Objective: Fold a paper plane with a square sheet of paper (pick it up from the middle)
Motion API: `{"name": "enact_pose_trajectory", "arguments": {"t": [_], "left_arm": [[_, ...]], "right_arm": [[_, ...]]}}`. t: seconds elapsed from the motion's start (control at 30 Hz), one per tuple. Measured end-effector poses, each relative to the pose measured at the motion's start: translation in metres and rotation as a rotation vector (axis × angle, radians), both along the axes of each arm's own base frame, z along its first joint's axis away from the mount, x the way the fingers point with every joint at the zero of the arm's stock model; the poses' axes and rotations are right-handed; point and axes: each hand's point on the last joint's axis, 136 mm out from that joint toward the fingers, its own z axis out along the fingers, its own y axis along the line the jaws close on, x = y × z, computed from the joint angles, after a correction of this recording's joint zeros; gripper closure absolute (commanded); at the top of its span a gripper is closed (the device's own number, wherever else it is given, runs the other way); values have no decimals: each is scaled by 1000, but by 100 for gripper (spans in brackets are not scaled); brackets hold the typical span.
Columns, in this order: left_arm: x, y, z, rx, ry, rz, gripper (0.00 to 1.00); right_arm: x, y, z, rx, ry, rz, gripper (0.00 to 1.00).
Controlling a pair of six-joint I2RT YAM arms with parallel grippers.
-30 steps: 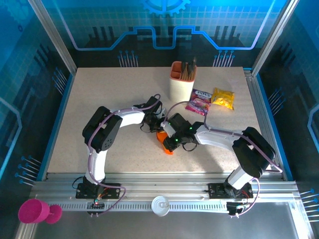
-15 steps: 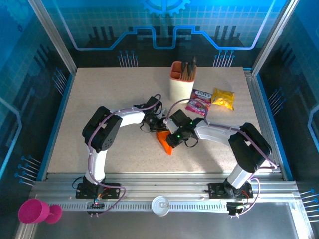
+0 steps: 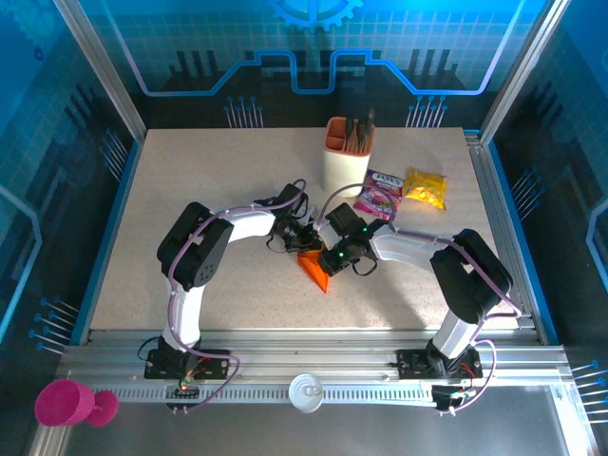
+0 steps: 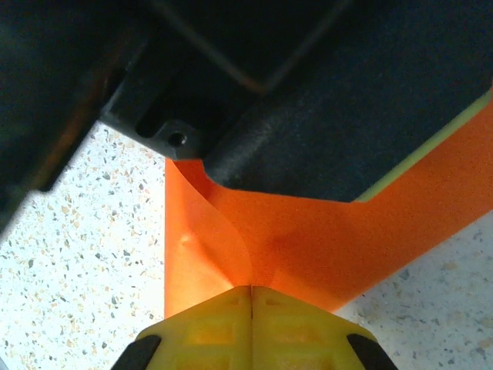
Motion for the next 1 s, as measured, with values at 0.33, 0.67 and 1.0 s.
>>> {"name": "enact_pose_trajectory", "arguments": {"t": [0.33,0.67,1.0], "left_arm": [[0,0,-1,-8,6,11,100],[1,-1,-1,-29,3,42,100],[1,-1,0,-32,-4,43,100]], "right_arm": [[3,2,-3,20,-15,-13,100],[-7,-9,-22,18,35,-89,100],[-10,-11,-25,18,50,-107,100]]}}
